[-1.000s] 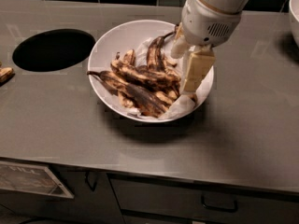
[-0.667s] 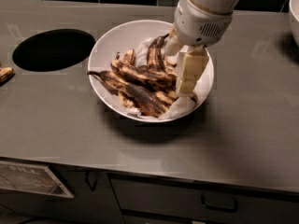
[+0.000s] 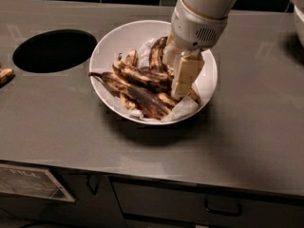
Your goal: Pick banana from white bowl
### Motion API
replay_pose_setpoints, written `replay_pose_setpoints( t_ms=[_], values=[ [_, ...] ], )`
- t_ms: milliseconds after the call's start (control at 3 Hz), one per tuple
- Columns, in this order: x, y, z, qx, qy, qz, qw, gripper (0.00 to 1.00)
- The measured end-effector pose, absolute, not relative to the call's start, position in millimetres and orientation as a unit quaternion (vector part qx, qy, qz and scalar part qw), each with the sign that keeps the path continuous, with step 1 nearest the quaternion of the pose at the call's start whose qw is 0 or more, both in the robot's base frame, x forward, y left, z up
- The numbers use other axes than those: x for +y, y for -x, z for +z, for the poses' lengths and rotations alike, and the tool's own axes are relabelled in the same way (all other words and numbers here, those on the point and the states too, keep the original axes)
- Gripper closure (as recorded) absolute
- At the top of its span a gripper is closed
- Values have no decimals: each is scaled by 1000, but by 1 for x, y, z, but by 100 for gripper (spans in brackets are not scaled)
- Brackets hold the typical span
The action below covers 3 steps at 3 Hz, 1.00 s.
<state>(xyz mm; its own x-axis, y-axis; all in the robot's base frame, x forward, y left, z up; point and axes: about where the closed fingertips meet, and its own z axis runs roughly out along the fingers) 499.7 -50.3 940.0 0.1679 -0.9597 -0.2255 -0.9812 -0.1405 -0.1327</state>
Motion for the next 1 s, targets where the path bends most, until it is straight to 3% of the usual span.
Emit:
replay_pose_setpoints(
  t_ms=[1000],
  values=[
    [-49, -507, 926, 644, 753, 61, 120, 37]
  ],
)
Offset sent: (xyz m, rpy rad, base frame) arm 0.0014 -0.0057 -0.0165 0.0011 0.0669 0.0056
